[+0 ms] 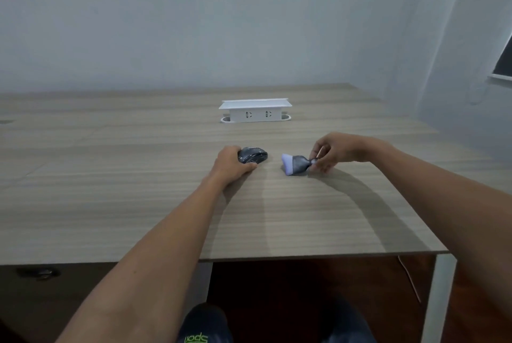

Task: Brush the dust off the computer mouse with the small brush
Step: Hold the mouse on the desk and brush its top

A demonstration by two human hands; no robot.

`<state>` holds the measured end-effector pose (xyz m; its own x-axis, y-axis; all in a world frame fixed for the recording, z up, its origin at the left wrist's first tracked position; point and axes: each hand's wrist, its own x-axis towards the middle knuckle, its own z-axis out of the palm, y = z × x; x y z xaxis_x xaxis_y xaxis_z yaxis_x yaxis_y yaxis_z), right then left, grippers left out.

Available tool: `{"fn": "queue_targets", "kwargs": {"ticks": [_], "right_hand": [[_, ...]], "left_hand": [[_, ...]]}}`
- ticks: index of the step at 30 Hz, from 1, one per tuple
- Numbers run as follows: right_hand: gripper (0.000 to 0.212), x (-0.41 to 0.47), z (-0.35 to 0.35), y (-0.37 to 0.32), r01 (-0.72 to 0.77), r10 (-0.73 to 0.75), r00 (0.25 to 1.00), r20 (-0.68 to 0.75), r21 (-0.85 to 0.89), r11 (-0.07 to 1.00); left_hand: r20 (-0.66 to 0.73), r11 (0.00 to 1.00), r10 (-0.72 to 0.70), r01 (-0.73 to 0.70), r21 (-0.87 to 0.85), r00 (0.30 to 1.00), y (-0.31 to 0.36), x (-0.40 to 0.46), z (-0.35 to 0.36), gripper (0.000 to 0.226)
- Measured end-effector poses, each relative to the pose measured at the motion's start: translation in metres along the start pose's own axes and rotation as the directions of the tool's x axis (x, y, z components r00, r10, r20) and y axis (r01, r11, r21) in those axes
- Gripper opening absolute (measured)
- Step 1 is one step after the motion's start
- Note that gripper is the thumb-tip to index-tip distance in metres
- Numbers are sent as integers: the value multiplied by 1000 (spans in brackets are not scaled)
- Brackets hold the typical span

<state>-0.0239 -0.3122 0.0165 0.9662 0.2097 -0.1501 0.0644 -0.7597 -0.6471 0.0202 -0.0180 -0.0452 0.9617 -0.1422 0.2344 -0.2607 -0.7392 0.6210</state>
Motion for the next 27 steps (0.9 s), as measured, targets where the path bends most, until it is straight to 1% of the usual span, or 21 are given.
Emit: {"fn": "queue_targets", "kwargs": {"ticks": [7,12,16,20,22,27], "right_hand": [[28,15,3,-17,96,-90,994,-55,115,989],[28,28,11,-30,157,-128,978,-164,178,971],[27,38,16,-40,178,-140,965,-222,162,970],[23,45,20,-51,203,-164,945,-282,114,972],[22,44,22,-57,217,-176,936,-306,108,970],[26,44,28,-67,278,-220,920,-326,146,949]], "left_hand": [[51,997,37,-34,-63,998,-5,-8,-9,37],[104,995,59,-50,-81,993,-8,-13,-15,44],[142,995,72,-61,-81,987,-6,-15,-20,47],[189,992,97,-78,-104,977,-4,-15,-24,44],[222,988,107,-79,-131,969,-3,-17,-25,43],[295,974,102,-36,-222,950,-5,-18,-26,51]]}}
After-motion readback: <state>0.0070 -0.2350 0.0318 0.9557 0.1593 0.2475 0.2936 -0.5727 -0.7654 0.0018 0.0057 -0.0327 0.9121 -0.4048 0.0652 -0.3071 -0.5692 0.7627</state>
